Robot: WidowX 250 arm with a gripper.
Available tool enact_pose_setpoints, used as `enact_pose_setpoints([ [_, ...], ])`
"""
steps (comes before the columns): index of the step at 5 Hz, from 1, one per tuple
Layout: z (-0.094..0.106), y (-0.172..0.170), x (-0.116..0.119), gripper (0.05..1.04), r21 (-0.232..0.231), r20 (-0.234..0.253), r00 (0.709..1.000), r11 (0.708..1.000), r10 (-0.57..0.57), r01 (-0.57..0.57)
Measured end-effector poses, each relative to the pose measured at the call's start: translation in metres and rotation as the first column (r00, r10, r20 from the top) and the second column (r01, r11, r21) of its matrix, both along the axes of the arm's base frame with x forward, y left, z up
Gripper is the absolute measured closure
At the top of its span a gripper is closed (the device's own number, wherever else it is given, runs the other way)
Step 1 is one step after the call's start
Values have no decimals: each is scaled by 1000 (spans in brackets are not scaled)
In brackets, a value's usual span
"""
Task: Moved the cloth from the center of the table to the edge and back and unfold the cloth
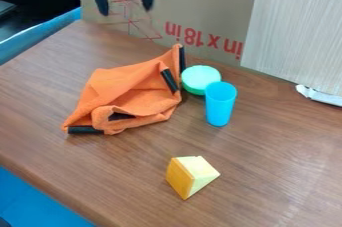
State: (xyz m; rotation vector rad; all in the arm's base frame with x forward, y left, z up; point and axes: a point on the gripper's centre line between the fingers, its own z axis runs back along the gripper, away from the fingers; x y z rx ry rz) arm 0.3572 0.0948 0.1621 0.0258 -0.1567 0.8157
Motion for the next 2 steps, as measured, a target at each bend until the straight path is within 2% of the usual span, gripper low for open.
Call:
enact_pose_setpoints([
  [2, 0, 2, -2, 83, -6, -8, 1000, 1000, 4, -4],
])
